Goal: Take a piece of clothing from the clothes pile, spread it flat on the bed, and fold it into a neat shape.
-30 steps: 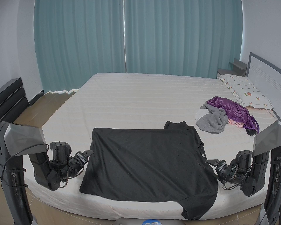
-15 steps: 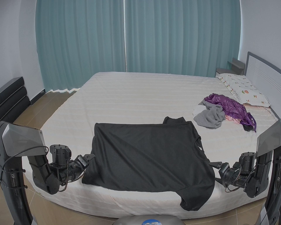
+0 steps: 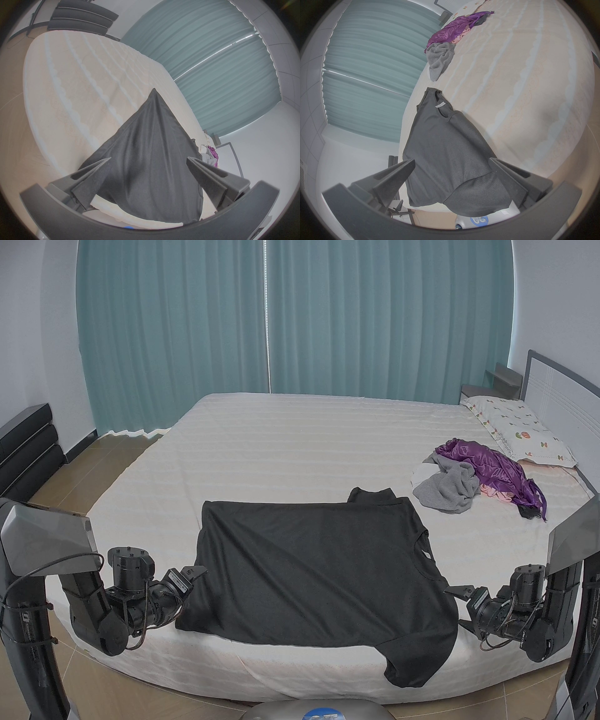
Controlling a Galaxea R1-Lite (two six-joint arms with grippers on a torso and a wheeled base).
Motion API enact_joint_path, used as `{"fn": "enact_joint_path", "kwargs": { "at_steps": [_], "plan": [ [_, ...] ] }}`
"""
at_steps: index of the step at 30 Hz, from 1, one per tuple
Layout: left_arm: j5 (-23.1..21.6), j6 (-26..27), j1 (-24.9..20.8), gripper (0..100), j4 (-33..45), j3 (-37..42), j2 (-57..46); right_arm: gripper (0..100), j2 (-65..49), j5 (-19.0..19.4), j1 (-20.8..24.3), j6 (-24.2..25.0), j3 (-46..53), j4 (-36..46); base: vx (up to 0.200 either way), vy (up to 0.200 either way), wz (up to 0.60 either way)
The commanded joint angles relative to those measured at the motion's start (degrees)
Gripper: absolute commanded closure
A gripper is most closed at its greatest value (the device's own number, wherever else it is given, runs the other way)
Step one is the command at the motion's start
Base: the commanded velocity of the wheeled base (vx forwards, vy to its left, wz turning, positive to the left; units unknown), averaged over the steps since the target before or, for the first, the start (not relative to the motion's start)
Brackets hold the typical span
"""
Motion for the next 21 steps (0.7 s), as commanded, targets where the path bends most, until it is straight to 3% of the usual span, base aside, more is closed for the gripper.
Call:
{"fn": "enact_joint_path", "kwargs": {
  "at_steps": [1,19,21],
  "plan": [
    [-0.1,0.1,-0.7,0,0.0,0.7,-0.3,0,0.3,0.0,0.0,0.0,-0.1,-0.8,0.0,0.0,0.0],
    [-0.2,0.2,-1.7,0,0.0,1.1,-0.6,0,0.3,0.0,0.1,0.0,-0.1,-0.8,0.0,0.0,0.0],
    [-0.2,0.2,-1.8,0,0.0,1.2,-0.5,0,0.3,0.0,0.1,0.0,0.0,-0.8,0.0,-0.2,0.0]
  ]
}}
